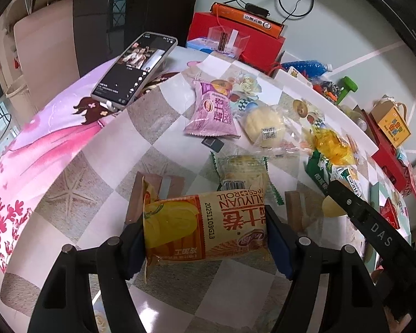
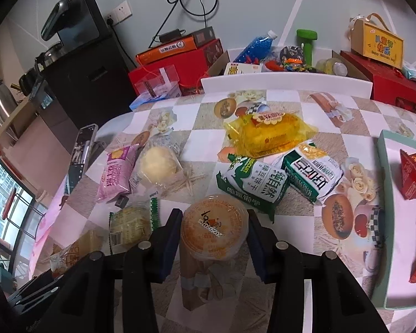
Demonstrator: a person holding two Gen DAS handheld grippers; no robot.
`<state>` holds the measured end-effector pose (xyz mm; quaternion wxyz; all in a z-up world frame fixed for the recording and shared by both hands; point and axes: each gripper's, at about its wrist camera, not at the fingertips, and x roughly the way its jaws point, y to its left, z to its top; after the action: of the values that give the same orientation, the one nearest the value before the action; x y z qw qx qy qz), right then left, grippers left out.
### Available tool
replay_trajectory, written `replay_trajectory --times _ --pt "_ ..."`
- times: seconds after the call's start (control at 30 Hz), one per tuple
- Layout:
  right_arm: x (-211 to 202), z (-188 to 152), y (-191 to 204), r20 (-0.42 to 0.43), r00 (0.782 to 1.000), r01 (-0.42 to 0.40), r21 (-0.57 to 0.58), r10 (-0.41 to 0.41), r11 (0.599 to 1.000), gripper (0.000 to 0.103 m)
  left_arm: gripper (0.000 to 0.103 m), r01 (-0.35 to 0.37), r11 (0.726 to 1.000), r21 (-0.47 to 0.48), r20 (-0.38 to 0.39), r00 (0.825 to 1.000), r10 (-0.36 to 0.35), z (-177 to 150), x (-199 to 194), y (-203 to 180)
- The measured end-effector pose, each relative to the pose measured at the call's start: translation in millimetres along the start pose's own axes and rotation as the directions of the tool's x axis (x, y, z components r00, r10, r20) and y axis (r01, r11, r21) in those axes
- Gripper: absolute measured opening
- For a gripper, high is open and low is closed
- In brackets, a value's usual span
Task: Organize snacks
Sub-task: 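Carry the Swiss roll with the left tool while the right tool carries the cup cake to the tray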
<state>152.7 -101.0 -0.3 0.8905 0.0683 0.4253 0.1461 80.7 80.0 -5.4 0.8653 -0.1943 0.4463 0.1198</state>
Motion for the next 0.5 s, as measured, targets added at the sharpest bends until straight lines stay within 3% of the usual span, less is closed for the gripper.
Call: replay_trajectory --times 0.3,0.5 --pt "-18.2 6.3 -13.3 0.035 0.999 -0.005 0.021 0.004 1.0 0.048 0.075 0.002 0.999 0.034 0.015 1.0 -0.003 1.3 -6.2 -13.9" --pt "-40.1 16.9 -44.3 0.093 0.995 0.028 0.083 -0.036 0.996 0.048 0.075 0.048 0.994 0.096 0.027 0.998 -0.051 5.4 -13.1 -44.7"
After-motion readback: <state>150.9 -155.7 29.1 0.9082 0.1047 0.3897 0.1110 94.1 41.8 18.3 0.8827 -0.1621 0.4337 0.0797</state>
